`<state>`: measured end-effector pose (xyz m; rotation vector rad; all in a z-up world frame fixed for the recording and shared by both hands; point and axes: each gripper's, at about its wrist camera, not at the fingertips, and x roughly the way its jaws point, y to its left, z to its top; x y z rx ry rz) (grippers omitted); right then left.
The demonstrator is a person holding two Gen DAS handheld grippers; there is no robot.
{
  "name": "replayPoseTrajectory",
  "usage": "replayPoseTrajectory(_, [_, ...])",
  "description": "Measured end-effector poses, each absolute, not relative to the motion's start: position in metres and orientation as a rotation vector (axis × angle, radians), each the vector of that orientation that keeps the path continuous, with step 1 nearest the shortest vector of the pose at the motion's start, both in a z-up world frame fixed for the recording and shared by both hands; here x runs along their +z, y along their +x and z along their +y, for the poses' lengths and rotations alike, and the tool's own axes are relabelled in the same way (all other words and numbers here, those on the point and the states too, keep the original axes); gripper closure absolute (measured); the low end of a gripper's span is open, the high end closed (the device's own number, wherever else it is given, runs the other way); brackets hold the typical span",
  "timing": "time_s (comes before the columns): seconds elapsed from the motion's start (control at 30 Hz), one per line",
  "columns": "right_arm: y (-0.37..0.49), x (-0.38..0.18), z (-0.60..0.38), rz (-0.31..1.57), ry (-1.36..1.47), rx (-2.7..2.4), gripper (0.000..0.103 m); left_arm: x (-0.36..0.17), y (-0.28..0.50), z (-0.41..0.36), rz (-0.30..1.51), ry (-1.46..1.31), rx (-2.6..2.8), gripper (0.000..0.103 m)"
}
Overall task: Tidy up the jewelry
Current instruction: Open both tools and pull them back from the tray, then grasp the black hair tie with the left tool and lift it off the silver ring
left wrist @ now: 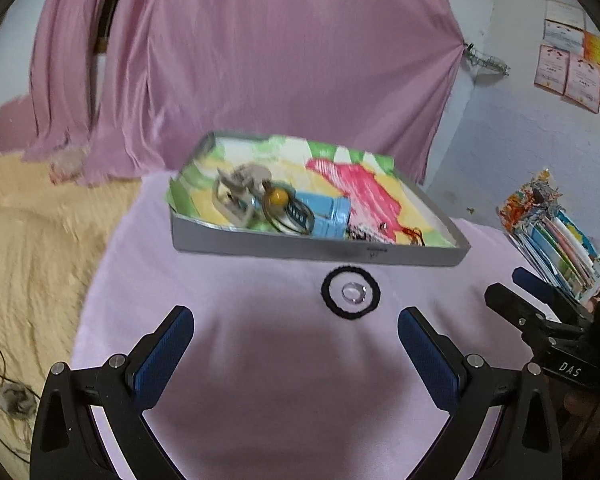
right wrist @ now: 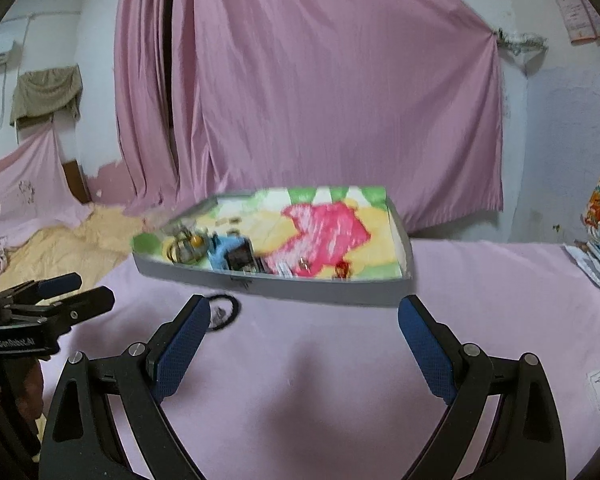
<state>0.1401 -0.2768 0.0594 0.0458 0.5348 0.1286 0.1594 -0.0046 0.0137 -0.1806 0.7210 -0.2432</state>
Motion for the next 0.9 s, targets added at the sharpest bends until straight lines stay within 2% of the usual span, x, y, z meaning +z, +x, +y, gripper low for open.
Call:
replayPoseTrajectory(0.07, [0.148,0.056,-0.277,0.581,0.031,0.128,0.011,0.010,0.164,-0.006,0.745,-0.187,-0.256,0.002])
replayPoseTrajectory(0.17, [0.158,0.051,-0.279,0.634,0.027,0.141,0.011,0.006,0.171,-0.010,0.781,-0.182,-0.274,0.016])
replayPoseTrajectory(0.23, [0.163,0.048,-0.279,0.661,0.032,0.156,0.011,0.002,0.178,-0.014,0.815,-0.174,-0.293,0.030])
replayPoseTrajectory(0.37, [0.170,0.044,-0.281,0.691,0.046,0.174,0.011,-0.002,0.189,-0.024,0.861,-0.165,-0.327,0.042])
replayPoseTrajectory(0.43, [0.174,0.042,-0.280,0.704,0.047,0.183,0.011,-0.004,0.197,-0.032,0.896,-0.148,-0.343,0.054])
replayPoseTrajectory(0.5, [0.179,0.039,-0.279,0.719,0.050,0.203,0.011,-0.007,0.204,-0.037,0.925,-0.132,-0.352,0.060])
replayPoseTrajectory(0.63, [0.188,0.033,-0.275,0.754,0.049,0.227,0.012,-0.009,0.214,-0.043,0.954,-0.116,-0.359,0.072])
replayPoseTrajectory(0.73, [0.193,0.030,-0.273,0.771,0.046,0.232,0.015,-0.011,0.222,-0.046,0.975,-0.118,-0.362,0.076])
replayPoseTrajectory(0.9, [0.202,0.023,-0.271,0.807,0.041,0.248,0.028,-0.012,0.232,-0.049,0.989,-0.104,-0.359,0.082])
